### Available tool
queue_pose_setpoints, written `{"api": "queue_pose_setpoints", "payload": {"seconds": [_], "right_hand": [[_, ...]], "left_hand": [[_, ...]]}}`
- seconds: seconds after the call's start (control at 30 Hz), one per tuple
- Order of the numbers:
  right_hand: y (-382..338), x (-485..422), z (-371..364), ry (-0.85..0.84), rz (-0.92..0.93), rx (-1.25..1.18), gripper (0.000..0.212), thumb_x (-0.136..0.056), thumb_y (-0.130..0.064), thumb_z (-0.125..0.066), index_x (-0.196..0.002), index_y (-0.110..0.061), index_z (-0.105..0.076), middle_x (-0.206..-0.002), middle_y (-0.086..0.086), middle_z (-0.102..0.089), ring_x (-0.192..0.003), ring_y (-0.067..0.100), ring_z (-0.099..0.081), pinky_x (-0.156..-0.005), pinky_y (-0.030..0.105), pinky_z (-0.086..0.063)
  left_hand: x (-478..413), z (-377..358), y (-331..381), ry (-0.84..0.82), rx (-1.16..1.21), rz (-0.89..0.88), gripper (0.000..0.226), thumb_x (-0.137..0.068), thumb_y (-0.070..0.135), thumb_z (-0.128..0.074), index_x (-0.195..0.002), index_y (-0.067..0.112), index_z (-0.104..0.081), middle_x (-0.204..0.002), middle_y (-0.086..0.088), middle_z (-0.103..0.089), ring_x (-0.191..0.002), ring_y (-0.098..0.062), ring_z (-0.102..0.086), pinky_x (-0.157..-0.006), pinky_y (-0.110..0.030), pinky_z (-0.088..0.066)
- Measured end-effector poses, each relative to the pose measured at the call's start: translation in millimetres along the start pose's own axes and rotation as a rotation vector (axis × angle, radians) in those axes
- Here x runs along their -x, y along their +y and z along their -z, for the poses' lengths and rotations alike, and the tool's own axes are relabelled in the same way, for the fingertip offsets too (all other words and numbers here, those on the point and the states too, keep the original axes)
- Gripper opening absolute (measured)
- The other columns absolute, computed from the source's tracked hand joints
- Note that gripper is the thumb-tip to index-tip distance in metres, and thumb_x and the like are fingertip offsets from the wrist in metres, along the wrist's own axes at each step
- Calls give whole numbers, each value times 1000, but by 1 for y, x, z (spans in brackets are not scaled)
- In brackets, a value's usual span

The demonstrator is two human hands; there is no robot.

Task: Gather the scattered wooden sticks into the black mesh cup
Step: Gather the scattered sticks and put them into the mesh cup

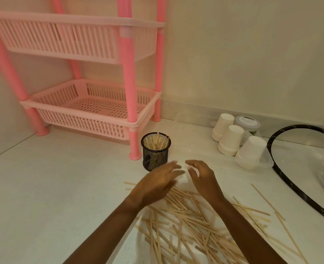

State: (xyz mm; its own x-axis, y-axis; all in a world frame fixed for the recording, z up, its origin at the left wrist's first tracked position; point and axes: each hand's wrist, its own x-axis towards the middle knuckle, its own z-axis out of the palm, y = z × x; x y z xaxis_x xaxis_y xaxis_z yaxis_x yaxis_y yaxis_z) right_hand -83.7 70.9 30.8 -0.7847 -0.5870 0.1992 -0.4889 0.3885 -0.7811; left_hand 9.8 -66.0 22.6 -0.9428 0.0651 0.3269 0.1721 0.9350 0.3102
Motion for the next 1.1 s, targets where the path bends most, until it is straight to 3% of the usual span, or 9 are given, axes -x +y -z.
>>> {"api": "queue_pose_setpoints", "payload": {"seconds": [0.1, 0.17, 0.3, 0.4, 0.47, 0.53, 0.67, 0.87, 1.1], "right_hand": [[18, 19, 11, -147, -66, 203, 36, -94, -22, -48, -128, -10, -47, -137, 9, -47, -125, 19, -45, -103, 24, -31], [25, 30, 17, -285, -142, 328, 53, -92, -35, -48, -137, -12, -33, -148, 7, -32, -135, 19, -32, -114, 35, -26], [29, 47, 15, -479, -253, 434, 85, -83, -55, -52, -146, -19, -7, -157, 3, -4, -145, 19, -6, -120, 45, -10], [27, 53, 4, -513, -232, 517, 88, -83, -55, -52, -146, -18, -3, -158, 5, 3, -145, 20, 3, -118, 43, -1], [24, 54, -2, -472, -191, 522, 77, -88, -47, -49, -146, -17, -8, -157, 5, -2, -145, 21, -2, -118, 40, -5], [25, 55, -6, -393, -130, 514, 61, -92, -35, -45, -144, -17, -18, -155, 5, -14, -142, 21, -17, -116, 32, -17], [30, 59, -2, -244, 44, 590, 39, -97, -17, -37, -135, -18, -37, -140, 1, -40, -124, 12, -42, -99, 20, -38], [33, 63, 8, -272, 141, 777, 49, -94, -3, -35, -140, -15, -26, -138, 3, -38, -120, 15, -42, -94, 24, -45], [35, 62, 14, -282, 172, 781, 47, -94, -4, -36, -140, -10, -26, -136, 6, -39, -118, 19, -42, -95, 28, -45]], "left_hand": [[5, -6, -2, -324, 33, 103, 56, -92, 21, -52, -142, 16, -28, -153, -4, -25, -145, -17, -9, -116, -28, -11], [6, -8, -6, -439, 82, 178, 65, -88, 23, -58, -143, 17, -24, -155, -4, -22, -145, -17, -10, -116, -30, -12], [4, -9, -10, -493, 79, 167, 58, -85, 19, -62, -138, 18, -37, -150, -3, -31, -136, -19, -31, -111, -32, -32], [0, -12, -9, -417, -18, 92, 46, -88, 15, -57, -132, 16, -47, -138, -6, -44, -125, -21, -43, -99, -29, -38], [-1, -15, -9, -354, -86, 44, 38, -90, 16, -53, -128, 15, -52, -130, -7, -50, -118, -23, -46, -91, -31, -40], [-1, -18, -8, -297, -151, 9, 32, -92, 14, -49, -123, 14, -56, -123, -8, -54, -111, -24, -49, -84, -33, -40], [0, -23, -5, -270, -227, 1, 31, -93, 14, -43, -122, 13, -55, -117, -9, -54, -107, -24, -48, -82, -36, -38], [0, -26, -3, -286, -220, 49, 28, -96, 15, -38, -119, 11, -53, -120, -9, -52, -109, -23, -46, -83, -35, -37], [3, -24, 2, -248, -270, 68, 27, -95, 13, -37, -117, 9, -52, -120, -10, -50, -109, -24, -47, -82, -35, -39]]}}
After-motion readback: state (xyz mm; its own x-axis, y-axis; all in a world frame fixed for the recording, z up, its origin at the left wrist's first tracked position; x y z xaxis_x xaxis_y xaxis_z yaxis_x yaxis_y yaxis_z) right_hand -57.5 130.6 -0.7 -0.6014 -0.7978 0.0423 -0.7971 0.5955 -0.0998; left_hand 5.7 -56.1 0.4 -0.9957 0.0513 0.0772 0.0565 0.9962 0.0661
